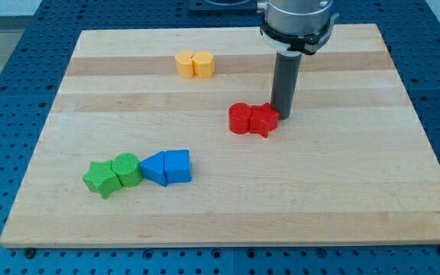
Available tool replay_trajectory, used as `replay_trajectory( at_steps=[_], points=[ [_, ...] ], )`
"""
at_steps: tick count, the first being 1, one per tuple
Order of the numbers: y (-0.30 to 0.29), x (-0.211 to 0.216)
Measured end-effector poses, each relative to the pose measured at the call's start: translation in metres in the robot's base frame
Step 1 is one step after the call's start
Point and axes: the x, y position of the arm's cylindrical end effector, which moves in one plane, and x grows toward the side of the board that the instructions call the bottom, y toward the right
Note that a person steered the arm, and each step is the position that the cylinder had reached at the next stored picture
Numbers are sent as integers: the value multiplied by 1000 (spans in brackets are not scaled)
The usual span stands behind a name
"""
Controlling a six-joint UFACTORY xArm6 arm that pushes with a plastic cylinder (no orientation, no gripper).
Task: Separate blue blocks from green blocks
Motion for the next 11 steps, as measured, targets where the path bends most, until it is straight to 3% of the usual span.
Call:
replay_trajectory(
  at_steps=[2,3,4,5,7,8,9,11],
  points=[
    [6,-3],
    [50,46],
    [69,122],
    [10,189],
    [-155,188],
    [-194,164],
    [-211,134],
    [-168,111]
  ],
)
